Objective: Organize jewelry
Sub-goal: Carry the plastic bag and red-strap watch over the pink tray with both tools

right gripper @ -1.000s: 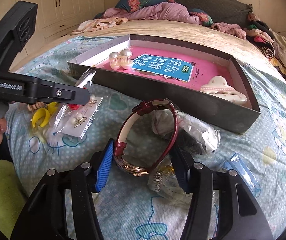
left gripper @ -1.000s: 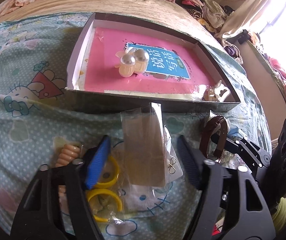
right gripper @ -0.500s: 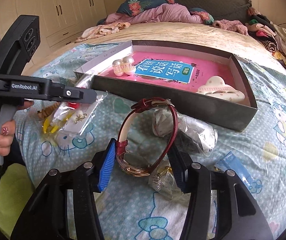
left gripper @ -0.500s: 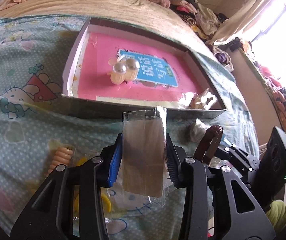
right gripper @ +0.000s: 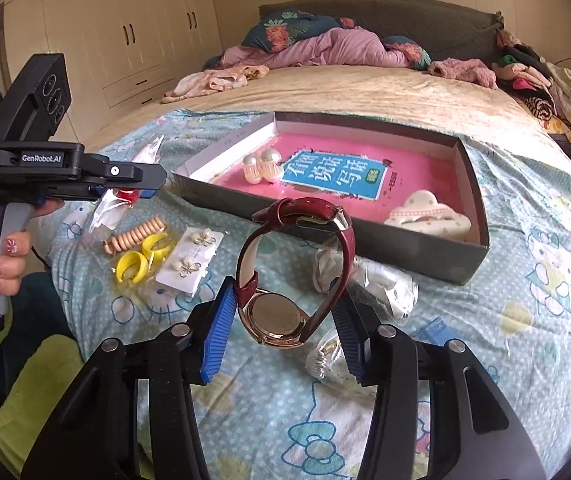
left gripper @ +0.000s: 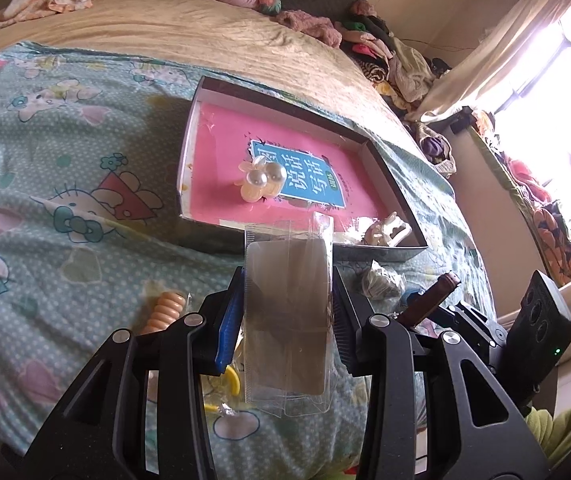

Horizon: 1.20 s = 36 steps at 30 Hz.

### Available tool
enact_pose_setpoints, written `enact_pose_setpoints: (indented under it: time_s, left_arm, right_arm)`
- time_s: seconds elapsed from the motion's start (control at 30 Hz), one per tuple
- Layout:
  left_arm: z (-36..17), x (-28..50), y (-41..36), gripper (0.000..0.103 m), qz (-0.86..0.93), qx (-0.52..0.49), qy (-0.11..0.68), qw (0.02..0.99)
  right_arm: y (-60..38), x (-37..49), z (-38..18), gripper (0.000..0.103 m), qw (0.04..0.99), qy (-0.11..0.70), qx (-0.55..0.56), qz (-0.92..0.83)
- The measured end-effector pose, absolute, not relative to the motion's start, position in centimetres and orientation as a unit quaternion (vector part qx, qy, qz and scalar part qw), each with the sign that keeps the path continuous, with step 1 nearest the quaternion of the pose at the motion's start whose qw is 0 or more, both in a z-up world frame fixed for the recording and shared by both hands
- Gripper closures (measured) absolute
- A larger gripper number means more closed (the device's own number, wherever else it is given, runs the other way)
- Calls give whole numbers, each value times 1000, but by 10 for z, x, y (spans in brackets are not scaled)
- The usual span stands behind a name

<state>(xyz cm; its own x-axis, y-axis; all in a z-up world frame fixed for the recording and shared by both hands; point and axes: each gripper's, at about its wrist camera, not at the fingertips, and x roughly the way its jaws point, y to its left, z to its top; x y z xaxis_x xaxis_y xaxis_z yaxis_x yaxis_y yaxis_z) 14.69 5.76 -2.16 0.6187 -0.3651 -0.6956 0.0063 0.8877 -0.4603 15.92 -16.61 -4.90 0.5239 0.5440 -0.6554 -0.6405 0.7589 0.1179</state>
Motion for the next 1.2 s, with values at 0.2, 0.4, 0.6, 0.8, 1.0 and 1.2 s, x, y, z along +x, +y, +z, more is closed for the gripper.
enact_pose_setpoints:
  time_s: [0.2, 0.4, 0.6, 0.8, 1.0, 1.2]
  left_arm:
    - [-12, 135, 68, 72, -91, -212, 407, 884]
    - [1, 125, 82, 72, -76, -220, 385, 893]
    - [12, 121, 96, 72, -59, -224, 365, 902]
    - [18, 128, 98, 72, -48, -219, 356, 907]
    - [24, 142, 94, 72, -43, -206, 349, 913]
    - [28, 157, 85, 72, -43, -187, 346, 918]
  right_arm:
    - [-166, 153, -27, 57, 875, 326, -67, 351]
    - [-161, 151, -8, 57, 877, 307, -68, 363]
    - [-156, 154, 6, 57, 879, 292, -71, 370]
    - [-153, 166, 16, 57, 884, 279, -67, 370]
    - [-151, 181, 23, 57, 890, 267, -65, 363]
    - [-152, 194, 30, 57, 898, 255, -64, 353]
